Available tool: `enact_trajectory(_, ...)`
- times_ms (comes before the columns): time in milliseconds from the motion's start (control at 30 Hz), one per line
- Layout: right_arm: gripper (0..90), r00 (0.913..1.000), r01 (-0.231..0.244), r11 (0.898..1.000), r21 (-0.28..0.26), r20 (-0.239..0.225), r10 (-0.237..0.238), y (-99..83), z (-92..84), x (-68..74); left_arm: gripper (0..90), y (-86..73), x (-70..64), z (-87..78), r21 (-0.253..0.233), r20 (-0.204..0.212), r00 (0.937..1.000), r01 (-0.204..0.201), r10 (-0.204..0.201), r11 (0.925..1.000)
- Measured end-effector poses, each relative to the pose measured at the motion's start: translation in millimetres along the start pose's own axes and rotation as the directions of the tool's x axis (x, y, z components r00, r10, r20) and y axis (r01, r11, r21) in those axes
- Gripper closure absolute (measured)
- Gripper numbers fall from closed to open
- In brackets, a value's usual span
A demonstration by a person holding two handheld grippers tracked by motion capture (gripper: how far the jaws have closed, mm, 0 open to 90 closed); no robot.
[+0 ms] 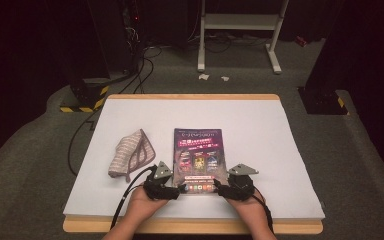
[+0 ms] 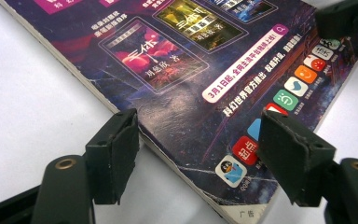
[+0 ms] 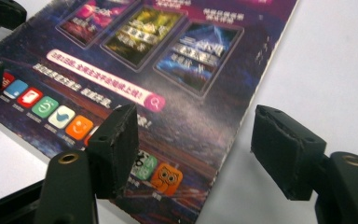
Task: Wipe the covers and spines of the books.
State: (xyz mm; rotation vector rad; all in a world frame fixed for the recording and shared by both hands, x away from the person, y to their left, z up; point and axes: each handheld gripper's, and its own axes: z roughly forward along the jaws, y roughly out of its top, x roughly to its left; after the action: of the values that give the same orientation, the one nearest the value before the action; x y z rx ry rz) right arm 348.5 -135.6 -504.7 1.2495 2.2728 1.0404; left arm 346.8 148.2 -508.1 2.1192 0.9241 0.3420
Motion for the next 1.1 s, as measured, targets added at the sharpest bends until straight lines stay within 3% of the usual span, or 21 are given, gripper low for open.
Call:
enact_trajectory(300,31.1,0.9997,-0.022,1.0,0.006,-0.013,0.022,-5.4,-1.0,-1.8,31.6,2.8,-4.2,2.3,0.0,-0.01,0.9999,-0.005,0.005,1.0)
enact_trajectory(433,29.7,0.9994,-0.031,1.0,0.005,-0.014,0.031,-6.9,-2.9,-3.6,33.2,6.6,-8.6,8.0,-0.006,0.009,0.9998,-0.017,0.017,0.9998)
enact_trajectory(567,28.9,0.9988,-0.05,0.999,0.005,0.0,0.05,-8.1,-4.7,-9.6,33.3,12.9,-12.7,11.4,0.007,-0.007,0.9993,-0.037,0.037,0.9993)
enact_trajectory(767,27.6,0.9982,-0.059,0.998,0.01,-0.005,0.059,-8.5,-4.5,-10.8,32.4,9.5,-12.5,8.7,0.009,-0.005,0.9998,-0.02,0.02,0.9998)
enact_trajectory(867,27.5,0.9983,-0.058,0.998,0.009,-0.005,0.058,-9.1,-4.6,-10.5,32.5,7.5,-10.9,8.3,0.01,0.019,0.9998,0.005,-0.005,0.9999)
enact_trajectory(1100,27.6,0.9975,-0.071,0.997,0.022,0.003,0.071,-7.0,-3.3,-8.1,32.5,7.5,-9.3,9.2,0.012,0.034,0.9993,0.012,-0.012,0.9999)
